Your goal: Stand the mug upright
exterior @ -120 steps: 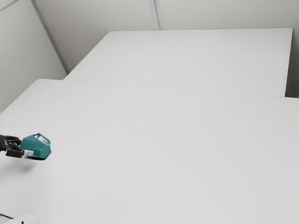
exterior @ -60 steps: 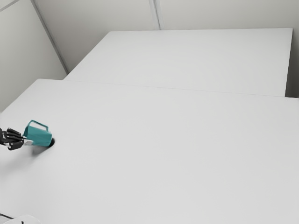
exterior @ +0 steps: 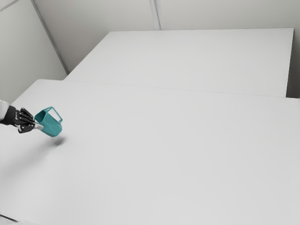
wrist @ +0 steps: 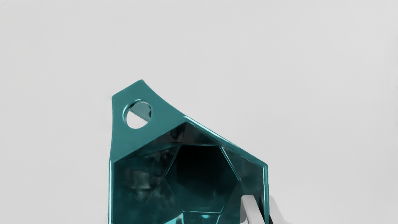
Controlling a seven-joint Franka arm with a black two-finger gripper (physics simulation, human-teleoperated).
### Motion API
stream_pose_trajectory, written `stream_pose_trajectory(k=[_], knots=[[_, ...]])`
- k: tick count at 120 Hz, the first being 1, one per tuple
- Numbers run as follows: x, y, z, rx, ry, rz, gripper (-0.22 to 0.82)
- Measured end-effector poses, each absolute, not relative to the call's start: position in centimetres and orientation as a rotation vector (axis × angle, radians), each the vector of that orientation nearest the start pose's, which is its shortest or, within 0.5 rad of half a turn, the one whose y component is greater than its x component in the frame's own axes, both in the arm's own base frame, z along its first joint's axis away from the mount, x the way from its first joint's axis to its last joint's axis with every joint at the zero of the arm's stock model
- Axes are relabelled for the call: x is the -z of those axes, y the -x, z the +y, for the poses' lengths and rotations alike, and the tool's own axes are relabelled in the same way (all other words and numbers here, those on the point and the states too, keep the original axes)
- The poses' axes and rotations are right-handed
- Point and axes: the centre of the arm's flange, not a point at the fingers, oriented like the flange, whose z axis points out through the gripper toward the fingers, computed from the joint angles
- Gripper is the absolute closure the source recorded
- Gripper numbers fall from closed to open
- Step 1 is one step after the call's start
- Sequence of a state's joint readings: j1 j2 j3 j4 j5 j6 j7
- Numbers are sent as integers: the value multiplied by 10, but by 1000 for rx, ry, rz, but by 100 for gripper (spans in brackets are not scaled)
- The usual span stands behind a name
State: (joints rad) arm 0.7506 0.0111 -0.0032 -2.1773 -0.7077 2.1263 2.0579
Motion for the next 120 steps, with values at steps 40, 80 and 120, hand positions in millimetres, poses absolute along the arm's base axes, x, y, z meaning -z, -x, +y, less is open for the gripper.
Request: stream_pose_trajectory(k=[40,80,120], knots=[[-421,-504,162,285,2743,1630,79],[-408,-532,96,185,2898,1229,79],[-411,-542,27,247,3016,893,79]])
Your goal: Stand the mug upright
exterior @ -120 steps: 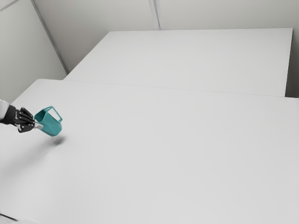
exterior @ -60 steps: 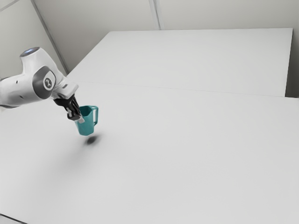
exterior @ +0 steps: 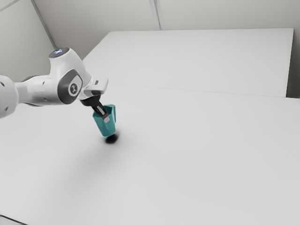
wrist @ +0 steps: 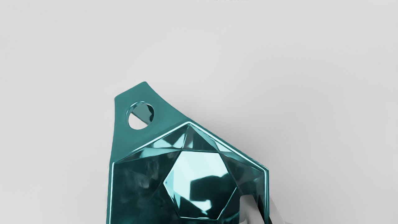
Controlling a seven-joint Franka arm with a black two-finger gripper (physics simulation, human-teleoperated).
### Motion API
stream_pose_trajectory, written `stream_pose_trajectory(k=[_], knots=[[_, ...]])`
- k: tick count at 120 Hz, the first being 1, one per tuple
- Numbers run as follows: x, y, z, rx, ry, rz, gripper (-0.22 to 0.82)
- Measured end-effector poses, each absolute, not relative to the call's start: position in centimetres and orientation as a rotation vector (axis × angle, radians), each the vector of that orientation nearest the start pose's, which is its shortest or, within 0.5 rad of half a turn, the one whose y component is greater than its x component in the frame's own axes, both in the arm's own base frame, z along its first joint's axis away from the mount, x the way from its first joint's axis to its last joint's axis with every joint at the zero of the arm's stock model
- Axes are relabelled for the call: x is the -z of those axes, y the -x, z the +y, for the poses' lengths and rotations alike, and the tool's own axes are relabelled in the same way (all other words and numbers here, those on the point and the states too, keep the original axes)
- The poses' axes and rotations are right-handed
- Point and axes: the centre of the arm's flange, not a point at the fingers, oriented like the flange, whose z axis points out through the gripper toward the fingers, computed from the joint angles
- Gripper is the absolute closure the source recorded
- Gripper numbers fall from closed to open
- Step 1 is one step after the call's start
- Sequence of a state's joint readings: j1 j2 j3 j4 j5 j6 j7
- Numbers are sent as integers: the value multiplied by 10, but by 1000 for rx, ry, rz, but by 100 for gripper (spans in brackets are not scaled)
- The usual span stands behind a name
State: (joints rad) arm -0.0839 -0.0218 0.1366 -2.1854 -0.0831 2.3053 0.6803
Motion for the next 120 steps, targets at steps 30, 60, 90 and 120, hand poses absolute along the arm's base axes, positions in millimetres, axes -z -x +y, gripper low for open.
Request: stream_pose_trajectory(k=[30,60,90,120], knots=[[-399,-520,20,125,3144,576,79],[-384,-521,15,54,3183,359,79],[-405,-537,5,91,3196,235,30],[-465,-567,0,184,3197,177,9]])
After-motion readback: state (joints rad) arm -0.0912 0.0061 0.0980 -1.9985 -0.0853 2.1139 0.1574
